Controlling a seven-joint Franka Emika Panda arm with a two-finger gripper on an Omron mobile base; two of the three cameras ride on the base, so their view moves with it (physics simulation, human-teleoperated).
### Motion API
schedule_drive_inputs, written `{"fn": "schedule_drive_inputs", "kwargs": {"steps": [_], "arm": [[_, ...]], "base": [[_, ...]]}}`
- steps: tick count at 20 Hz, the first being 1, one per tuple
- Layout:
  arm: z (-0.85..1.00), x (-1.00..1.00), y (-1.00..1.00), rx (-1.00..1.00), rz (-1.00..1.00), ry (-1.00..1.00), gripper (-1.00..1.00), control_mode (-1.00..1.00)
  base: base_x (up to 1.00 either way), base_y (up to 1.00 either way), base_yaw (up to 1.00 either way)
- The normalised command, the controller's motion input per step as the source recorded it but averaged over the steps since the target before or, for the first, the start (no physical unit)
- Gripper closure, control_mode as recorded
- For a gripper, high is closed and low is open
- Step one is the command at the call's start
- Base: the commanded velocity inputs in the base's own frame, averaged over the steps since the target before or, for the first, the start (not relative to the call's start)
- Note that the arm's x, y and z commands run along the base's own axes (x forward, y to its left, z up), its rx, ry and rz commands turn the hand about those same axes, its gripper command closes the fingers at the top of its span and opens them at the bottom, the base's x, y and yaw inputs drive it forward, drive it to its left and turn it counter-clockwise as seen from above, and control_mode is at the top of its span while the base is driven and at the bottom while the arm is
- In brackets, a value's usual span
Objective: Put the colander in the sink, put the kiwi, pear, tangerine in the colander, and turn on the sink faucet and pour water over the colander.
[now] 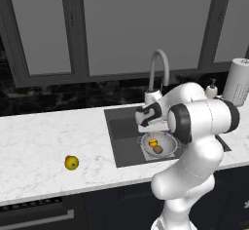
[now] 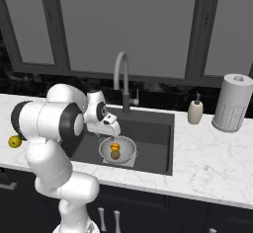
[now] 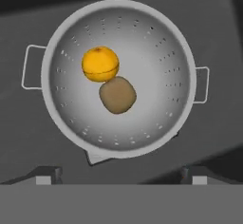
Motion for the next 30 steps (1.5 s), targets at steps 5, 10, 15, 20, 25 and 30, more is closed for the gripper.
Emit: {"fn": "schedule_drive_inputs", "kwargs": {"steps": [5, 10, 15, 20, 25, 30], "arm": [[0.62, -0.6, 0.31, 0.0, 0.0, 0.0, -1.0, -1.0], [0.64, -0.5, 0.33, 0.0, 0.0, 0.04, -1.0, -1.0], [0.42, -0.42, 0.53, 0.0, 0.0, 0.1, -1.0, -1.0], [0.29, -0.42, 0.55, 0.03, 0.03, 0.11, -1.0, -1.0], [0.17, -0.38, 0.62, 0.04, 0.2, 0.0, -1.0, -1.0], [0.07, -0.42, 0.67, 0.06, 0.29, -0.14, -1.0, -1.0]], "base": [[0.0, 0.0, 0.0], [0.0, 0.0, 0.0], [0.0, 0.0, 0.0], [0.0, 0.0, 0.0], [0.0, 0.0, 0.0], [0.0, 0.0, 0.0]]}}
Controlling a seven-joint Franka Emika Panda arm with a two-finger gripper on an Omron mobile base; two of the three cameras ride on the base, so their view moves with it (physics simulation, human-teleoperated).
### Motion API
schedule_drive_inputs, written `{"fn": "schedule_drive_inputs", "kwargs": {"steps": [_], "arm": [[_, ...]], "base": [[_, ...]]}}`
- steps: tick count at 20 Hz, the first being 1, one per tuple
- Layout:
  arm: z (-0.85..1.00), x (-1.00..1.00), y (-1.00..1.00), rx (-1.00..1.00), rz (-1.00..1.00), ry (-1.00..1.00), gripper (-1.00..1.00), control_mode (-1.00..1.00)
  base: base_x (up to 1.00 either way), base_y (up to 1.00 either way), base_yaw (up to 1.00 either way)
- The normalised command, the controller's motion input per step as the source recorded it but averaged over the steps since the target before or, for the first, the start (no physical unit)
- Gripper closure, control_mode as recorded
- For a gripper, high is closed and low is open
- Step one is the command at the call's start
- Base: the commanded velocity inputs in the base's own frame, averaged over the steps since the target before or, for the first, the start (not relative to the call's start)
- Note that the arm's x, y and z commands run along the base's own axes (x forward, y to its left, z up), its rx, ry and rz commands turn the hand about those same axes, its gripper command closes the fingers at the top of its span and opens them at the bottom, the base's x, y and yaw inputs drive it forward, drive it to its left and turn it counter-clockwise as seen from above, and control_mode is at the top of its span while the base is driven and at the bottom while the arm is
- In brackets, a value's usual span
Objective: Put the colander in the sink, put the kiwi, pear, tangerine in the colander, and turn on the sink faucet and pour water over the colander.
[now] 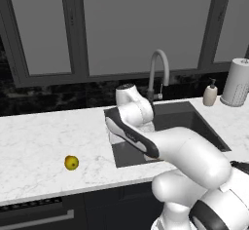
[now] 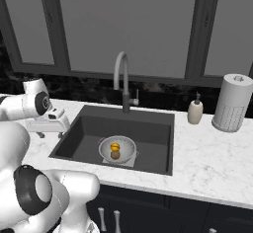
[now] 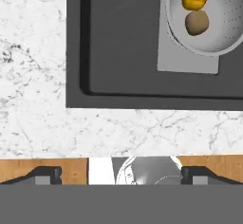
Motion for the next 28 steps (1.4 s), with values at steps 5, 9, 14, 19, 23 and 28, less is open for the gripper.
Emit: {"fn": "schedule_drive_inputs", "kwargs": {"steps": [5, 9, 14, 19, 23, 28], "arm": [[0.06, -0.3, 0.71, 0.1, 0.28, -0.18, -1.0, -1.0], [0.05, -0.12, 0.7, 0.23, 0.11, -0.01, -1.0, -1.0], [0.0, -0.02, 0.71, 0.27, 0.03, 0.0, -1.0, -1.0], [0.0, 0.12, 0.73, 0.12, 0.01, 0.0, -1.0, -1.0], [0.0, 0.14, 0.57, -0.04, -0.03, 0.04, -1.0, -1.0], [-0.09, 0.24, 0.35, -0.11, -0.13, 0.06, -1.0, -1.0]], "base": [[0.0, 0.0, 0.0], [0.0, 0.0, 0.0], [0.0, 0.0, 0.0], [0.0, 0.0, 0.0], [0.0, 0.0, 0.0], [0.0, 0.0, 0.0]]}}
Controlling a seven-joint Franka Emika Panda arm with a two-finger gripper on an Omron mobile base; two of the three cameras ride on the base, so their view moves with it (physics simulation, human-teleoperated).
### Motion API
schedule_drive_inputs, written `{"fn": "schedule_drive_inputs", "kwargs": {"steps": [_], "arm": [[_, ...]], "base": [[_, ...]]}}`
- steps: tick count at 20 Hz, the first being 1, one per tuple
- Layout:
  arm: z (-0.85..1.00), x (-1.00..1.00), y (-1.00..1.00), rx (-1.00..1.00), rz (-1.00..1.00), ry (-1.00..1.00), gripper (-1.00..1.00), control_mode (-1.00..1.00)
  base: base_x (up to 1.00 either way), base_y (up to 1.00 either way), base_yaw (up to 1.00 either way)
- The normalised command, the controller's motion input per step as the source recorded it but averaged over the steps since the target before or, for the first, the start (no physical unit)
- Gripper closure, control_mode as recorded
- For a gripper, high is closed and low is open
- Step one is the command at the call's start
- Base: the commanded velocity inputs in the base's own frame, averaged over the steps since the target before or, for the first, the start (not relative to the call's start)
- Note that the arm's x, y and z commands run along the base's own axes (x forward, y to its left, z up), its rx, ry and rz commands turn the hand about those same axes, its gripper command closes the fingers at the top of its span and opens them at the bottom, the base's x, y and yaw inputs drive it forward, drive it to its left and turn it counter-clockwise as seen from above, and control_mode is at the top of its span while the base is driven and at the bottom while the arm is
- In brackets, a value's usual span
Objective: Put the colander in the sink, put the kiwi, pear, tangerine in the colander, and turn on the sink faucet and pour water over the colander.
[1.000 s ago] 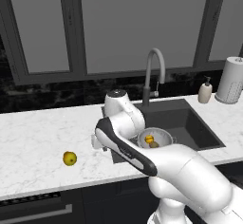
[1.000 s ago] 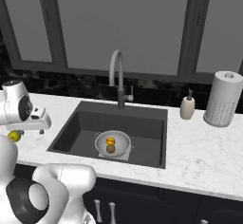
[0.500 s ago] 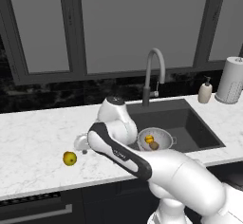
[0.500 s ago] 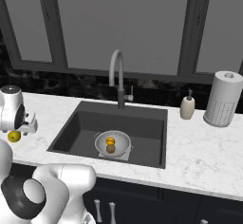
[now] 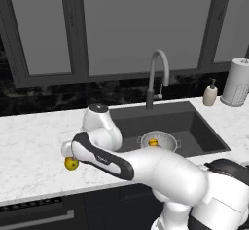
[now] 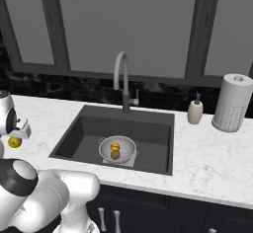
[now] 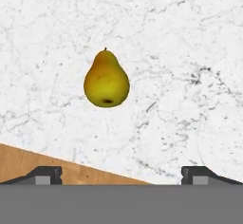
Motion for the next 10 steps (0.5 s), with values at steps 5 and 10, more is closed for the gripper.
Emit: {"fn": "schedule_drive_inputs", "kwargs": {"steps": [5, 10], "arm": [[-0.25, 0.27, 0.32, -0.06, -0.11, 0.01, -1.0, -1.0], [-0.33, 0.26, 0.15, -0.04, -0.06, 0.0, -1.0, -1.0]], "base": [[0.0, 0.0, 0.0], [0.0, 0.0, 0.0]]}}
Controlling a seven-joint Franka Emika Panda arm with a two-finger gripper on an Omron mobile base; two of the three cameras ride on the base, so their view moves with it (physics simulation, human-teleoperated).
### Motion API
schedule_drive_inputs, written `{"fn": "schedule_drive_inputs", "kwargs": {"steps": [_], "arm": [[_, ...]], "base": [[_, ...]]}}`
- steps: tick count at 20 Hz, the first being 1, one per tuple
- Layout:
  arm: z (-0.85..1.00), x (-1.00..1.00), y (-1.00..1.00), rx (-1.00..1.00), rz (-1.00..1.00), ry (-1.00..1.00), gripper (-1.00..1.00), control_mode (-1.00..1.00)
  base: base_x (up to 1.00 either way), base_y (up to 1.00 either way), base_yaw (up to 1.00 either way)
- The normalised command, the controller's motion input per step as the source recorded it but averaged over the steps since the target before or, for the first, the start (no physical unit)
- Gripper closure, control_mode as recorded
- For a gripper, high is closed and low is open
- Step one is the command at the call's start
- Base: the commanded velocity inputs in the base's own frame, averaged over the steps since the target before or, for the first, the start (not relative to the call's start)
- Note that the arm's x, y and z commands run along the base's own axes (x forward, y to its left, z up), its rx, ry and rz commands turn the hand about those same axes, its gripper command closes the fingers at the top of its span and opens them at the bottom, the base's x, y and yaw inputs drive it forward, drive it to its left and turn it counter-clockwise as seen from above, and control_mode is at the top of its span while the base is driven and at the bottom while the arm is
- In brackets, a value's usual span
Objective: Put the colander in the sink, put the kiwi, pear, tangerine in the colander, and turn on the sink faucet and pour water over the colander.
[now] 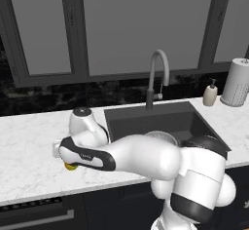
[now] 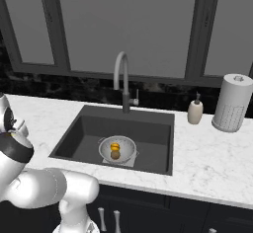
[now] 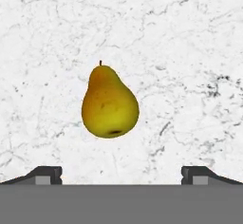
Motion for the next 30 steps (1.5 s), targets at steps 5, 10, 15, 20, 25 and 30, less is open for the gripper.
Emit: {"fn": "schedule_drive_inputs", "kwargs": {"steps": [5, 10, 15, 20, 25, 30], "arm": [[-0.33, 0.23, 0.05, -0.02, -0.03, 0.0, -1.0, -1.0], [-0.35, 0.17, 0.13, 0.0, -0.01, 0.01, -1.0, -1.0], [-0.3, 0.14, 0.17, 0.0, 0.0, 0.0, -1.0, -1.0], [-0.24, 0.11, 0.14, 0.0, 0.0, 0.0, -1.0, -1.0], [-0.31, 0.04, 0.07, 0.0, 0.0, 0.01, -1.0, -1.0], [-0.17, 0.03, -0.08, -0.05, 0.0, 0.0, 1.0, -1.0]], "base": [[0.0, 0.0, 0.0], [0.0, 0.0, 0.0], [0.0, 0.0, 0.0], [0.0, 0.0, 0.0], [0.0, 0.0, 0.0], [0.0, 0.0, 0.0]]}}
